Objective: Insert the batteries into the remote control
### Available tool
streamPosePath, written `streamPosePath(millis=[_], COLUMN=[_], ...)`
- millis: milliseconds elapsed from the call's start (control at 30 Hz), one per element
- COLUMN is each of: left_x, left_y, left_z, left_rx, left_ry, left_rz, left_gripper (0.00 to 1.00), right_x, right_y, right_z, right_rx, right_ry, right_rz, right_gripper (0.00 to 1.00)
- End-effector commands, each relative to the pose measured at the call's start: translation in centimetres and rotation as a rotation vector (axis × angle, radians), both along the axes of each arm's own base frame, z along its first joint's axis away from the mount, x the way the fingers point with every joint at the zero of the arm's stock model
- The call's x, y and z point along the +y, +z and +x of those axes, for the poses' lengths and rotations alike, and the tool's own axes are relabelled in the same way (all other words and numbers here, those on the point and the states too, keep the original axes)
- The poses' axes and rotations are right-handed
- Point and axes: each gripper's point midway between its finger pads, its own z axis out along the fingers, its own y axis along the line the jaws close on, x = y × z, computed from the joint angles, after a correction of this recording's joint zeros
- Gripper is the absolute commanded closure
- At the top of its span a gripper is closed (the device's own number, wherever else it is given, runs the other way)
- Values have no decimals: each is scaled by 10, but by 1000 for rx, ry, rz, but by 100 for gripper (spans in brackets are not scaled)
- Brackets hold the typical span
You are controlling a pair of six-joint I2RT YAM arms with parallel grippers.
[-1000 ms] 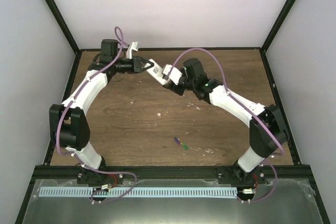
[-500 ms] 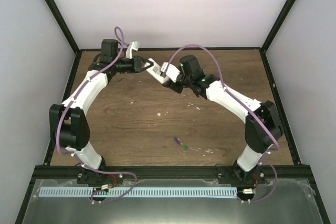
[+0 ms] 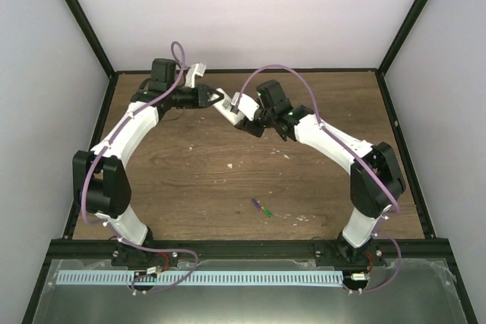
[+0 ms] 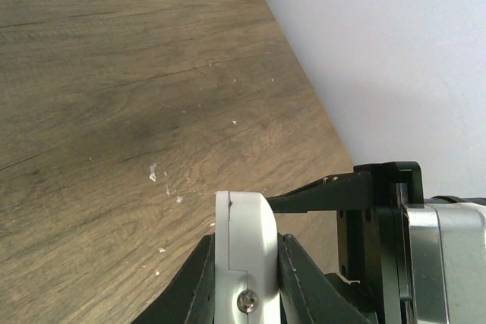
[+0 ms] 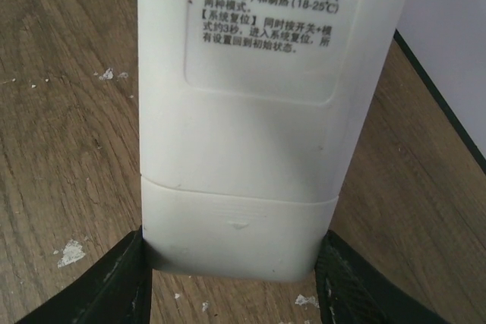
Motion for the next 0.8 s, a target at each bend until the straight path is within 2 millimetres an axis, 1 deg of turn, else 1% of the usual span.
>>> streamPosePath(millis=[0, 100, 400, 767], left_x=[1, 0, 1, 7], left_y=[17, 19, 28, 32], left_z=[6, 7, 10, 14], left_rx=[-83, -85, -106, -114], left_ry=[-4, 0, 13, 42], left_rz=[15, 12, 10, 17], left_gripper=[100, 100, 100, 100], right_x=[-9, -10, -16, -26], right_y=[-11, -16, -42, -62], right_z=[1, 2, 0, -7], right_rx=[52, 60, 88, 117], right_ry=[-29, -37, -47, -64], right_rz=[-62, -74, -113, -159], right_gripper=[64, 64, 64, 63])
